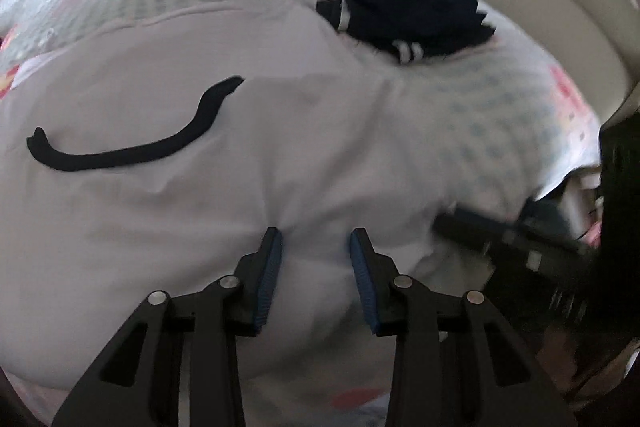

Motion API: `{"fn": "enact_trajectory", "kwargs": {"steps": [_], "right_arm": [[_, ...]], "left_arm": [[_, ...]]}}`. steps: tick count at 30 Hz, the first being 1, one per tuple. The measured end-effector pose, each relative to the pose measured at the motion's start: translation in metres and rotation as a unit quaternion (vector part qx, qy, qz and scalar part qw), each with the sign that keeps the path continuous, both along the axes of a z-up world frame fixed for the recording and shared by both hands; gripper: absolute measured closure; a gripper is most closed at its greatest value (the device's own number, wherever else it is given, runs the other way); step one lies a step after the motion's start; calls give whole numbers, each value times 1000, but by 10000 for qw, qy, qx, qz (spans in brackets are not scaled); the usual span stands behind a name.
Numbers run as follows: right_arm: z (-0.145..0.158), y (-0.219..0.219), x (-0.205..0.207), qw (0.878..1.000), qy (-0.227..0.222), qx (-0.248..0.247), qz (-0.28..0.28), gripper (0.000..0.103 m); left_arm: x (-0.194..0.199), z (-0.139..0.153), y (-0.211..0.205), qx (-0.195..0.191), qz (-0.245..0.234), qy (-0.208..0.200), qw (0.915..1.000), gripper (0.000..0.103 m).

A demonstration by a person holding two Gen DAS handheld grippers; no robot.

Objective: Fold clothes

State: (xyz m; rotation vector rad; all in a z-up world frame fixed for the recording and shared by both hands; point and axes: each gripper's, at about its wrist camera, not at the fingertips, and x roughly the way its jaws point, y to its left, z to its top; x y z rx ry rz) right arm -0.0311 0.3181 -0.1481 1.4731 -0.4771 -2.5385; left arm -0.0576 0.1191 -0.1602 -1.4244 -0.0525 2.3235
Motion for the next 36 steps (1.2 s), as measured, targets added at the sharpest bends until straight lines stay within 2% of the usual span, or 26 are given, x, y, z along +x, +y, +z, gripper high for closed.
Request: {"fn": "enact_trajectory", "kwargs": {"steps": [5, 7, 9, 11, 12, 13, 18, 20, 21, 25, 29, 33, 36], "right_arm": [[-7, 15, -3, 9996, -138, -43, -239, 81], [-5, 25, 3, 9990, -118, -143, -406, 82], [-3, 32, 9, 9985, -127, -254, -476, 82], [-2, 31, 12, 9992, -136, -140, -351, 82], [-2, 29, 12, 9995, -133, -119, -269, 80], [-2, 26, 12, 9997, -130, -116, -176, 79], [1, 9, 10, 9997, -59, -70, 246, 79], [3, 4, 12, 9990, -52, -111, 436, 79], [4, 1, 13, 9986, -74, -90, 511, 79], [8, 4, 19, 9986, -163, 113, 487, 78], [11, 11, 10, 9993, -69, -13, 359, 75], [12, 6, -7, 9992, 35, -188, 342, 75], [6, -3, -17, 9990, -53, -110, 436, 73]], "left_arm": [[-3, 2, 1, -115, 72, -64, 9999, 69], [-4, 6, -2, -13, 124, -95, 9999, 70], [-3, 13, -5, 230, 149, -82, 9996, 72], [-3, 25, -3, 782, -67, -57, 9969, 71], [-5, 31, 3, 1054, -231, -80, 9941, 68], [-8, 33, 10, 1138, -320, -104, 9929, 62], [-30, 10, 53, 721, -527, -444, 9950, 61], [-29, 3, 53, 470, -466, -469, 9967, 77], [-28, 2, 49, 472, -397, -432, 9972, 84], [-26, 1, 24, 941, -78, -491, 9943, 91], [-23, 0, 10, 1215, 31, -459, 9915, 91], [-21, 1, 6, 1308, 1, -428, 9905, 90], [-21, 1, 4, 1396, -8, -468, 9891, 90]]}}
